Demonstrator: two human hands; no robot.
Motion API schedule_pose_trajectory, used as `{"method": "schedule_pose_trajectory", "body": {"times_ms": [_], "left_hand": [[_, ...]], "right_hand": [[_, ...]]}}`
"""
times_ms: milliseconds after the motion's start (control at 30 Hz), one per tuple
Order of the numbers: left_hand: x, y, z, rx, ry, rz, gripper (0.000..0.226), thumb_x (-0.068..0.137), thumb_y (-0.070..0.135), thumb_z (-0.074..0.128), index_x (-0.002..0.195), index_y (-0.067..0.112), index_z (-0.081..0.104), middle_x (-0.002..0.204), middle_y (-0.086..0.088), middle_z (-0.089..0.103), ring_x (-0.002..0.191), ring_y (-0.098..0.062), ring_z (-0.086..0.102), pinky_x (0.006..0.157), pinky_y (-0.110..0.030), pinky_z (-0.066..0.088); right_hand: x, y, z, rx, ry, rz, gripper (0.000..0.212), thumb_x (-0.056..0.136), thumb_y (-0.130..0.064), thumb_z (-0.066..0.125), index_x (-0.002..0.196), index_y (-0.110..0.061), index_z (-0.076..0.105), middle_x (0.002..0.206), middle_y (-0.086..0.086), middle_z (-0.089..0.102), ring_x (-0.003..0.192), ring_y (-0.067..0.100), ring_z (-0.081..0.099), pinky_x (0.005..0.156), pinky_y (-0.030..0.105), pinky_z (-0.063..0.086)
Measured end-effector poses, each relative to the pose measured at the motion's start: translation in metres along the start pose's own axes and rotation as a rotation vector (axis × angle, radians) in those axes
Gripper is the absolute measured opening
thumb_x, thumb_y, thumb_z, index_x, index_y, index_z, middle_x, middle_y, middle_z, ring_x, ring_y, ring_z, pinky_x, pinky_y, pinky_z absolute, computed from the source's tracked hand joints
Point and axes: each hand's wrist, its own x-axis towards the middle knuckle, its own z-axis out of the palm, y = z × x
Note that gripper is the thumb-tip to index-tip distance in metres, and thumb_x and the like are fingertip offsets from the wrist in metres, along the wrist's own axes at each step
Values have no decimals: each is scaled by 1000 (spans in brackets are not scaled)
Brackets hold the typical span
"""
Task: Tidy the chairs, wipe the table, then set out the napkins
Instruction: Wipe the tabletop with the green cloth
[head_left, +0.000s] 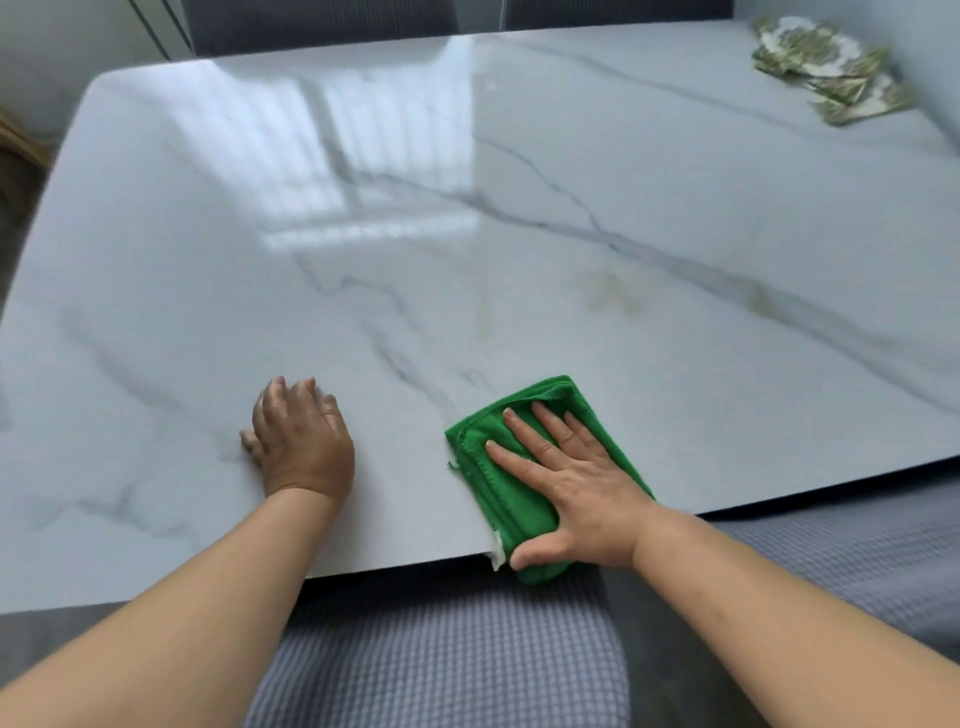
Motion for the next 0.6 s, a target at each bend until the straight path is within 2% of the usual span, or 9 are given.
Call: {"method": "schedule_pose_trajectory", "body": {"times_ms": [167, 300, 400, 467, 533, 600], "left_hand": [[-6, -18, 12, 135, 4, 96, 49, 99, 20, 40, 146, 11, 33, 158, -11, 19, 147, -25, 11, 117, -45, 0], [-3, -21, 17, 145, 24, 116, 48, 98, 17, 41, 146, 10, 35, 157, -12, 20, 147, -26, 13, 117, -46, 0], [-3, -24, 19, 160, 51, 137, 48, 96, 12, 46, 143, 6, 39, 155, -17, 26, 145, -31, 19, 116, -50, 3], [-3, -24, 20, 176, 58, 146, 46, 97, 12, 46, 142, 5, 41, 153, -19, 28, 144, -33, 22, 116, -51, 5], [-2, -24, 21, 186, 53, 151, 46, 96, 15, 40, 141, 4, 41, 153, -19, 29, 143, -34, 23, 115, -50, 4], [-2, -23, 18, 177, 41, 151, 46, 95, 13, 45, 140, 4, 42, 152, -20, 30, 143, -35, 24, 115, -52, 6]], "right_hand": [[21, 50, -20, 13, 98, 148, 97, 64, -92, 27, 141, -53, -18, 156, -16, -22, 144, 16, -25, 111, 29, -26], [79, 78, -39, -34, 240, 440, 85, 77, -81, 5, 151, -38, -2, 162, -3, -9, 147, 23, -13, 117, 42, -10], [146, 72, -56, 48, 292, 620, 78, 87, -74, 9, 152, -34, -4, 162, 1, -12, 147, 28, -15, 117, 48, -10], [188, 46, -62, 75, 283, 555, 72, 90, -70, 13, 152, -36, -4, 161, 2, -13, 146, 30, -17, 116, 49, -12], [210, 4, -59, 77, 255, 385, 67, 92, -67, 17, 151, -40, 1, 162, 1, -12, 146, 29, -18, 115, 48, -14], [199, -35, -48, 60, 238, 206, 63, 94, -63, 23, 151, -41, 8, 162, 0, -6, 147, 28, -14, 115, 46, -13]]}}
